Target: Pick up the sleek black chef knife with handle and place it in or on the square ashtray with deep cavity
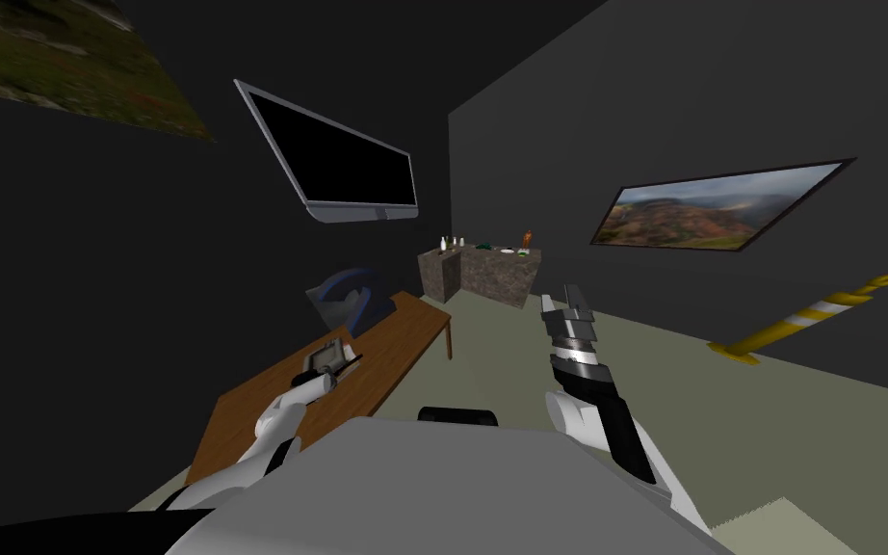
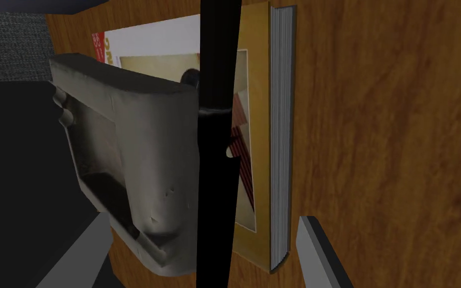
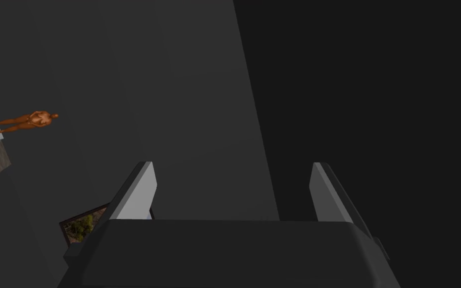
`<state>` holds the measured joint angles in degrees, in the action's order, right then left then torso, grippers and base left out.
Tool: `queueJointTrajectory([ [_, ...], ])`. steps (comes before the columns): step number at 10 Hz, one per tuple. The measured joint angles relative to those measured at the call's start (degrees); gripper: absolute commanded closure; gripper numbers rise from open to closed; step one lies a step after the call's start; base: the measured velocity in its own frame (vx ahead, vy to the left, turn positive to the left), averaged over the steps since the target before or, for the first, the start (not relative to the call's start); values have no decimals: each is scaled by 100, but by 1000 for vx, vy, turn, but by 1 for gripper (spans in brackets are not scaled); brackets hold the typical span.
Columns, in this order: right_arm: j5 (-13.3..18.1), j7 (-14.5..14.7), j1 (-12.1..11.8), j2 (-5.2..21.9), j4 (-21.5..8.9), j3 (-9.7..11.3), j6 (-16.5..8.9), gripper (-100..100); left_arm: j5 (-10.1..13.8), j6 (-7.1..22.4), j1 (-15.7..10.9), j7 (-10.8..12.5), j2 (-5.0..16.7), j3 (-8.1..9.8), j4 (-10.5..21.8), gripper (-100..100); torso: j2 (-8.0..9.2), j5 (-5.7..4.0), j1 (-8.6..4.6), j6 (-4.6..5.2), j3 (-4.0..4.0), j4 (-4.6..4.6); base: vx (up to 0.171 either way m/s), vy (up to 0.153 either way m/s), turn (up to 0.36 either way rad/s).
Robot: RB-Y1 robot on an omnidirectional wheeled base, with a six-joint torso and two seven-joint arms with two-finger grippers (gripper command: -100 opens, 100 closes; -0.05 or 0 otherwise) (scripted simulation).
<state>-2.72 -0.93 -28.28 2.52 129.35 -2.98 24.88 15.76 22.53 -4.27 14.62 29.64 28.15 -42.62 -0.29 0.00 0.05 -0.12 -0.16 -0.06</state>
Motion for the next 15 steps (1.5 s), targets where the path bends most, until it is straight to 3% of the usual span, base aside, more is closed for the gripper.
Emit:
queueJointTrajectory([
  [1, 0, 0, 0, 0, 0, 0, 0, 0, 40, 46, -83, 26, 37, 1, 135, -100, -1, 0, -2, 1, 0, 0, 32, -3, -25],
  [2, 0, 0, 0, 0, 0, 0, 0, 0, 44, 58, -94, 33, 40, 0, 150, 0, 11, 0, -1, -3, 6, 1, 6, 0, 4],
  [3, 0, 0, 0, 0, 0, 0, 0, 0, 44, 57, -94, 32, 40, 0, 148, -100, 21, 0, 0, -3, 12, 4, 49, 38, 30],
  [6, 0, 0, 0, 1, 0, -1, 0, 0, 10, -199, -82, 24, -80, -47, 314, -100, 4, 6, 29, -3, 2, 0, 53, 60, 18],
  [7, 0, 0, 0, 0, 0, 0, 0, 0, 17, -230, -84, 15, -80, -51, 331, 100, 14, 4, 15, -3, 8, 2, 5, 6, -1],
  [11, 0, 0, 1, 0, 0, 0, 0, 0, 14, -227, -84, 12, -77, -52, 328, 100, 29, 1, 0, -4, 17, 6, 0, 0, 0],
  [12, 0, 0, 1, 0, 0, 0, 0, 0, 14, -227, -84, 12, -78, -52, 328, 0, 30, 1, 0, -4, 17, 7, 0, 0, 0],
  [13, 0, 0, 1, 0, 0, 0, 0, 0, 14, -227, -84, 12, -77, -52, 328, 100, 30, 1, 0, -4, 17, 7, -49, -50, -42],
  [15, 0, 0, 2, -1, 0, 1, 0, 0, 12, -55, -107, 36, -5, -12, 220, 100, 58, -5, -28, -5, 33, 12, -60, -50, -19],
])
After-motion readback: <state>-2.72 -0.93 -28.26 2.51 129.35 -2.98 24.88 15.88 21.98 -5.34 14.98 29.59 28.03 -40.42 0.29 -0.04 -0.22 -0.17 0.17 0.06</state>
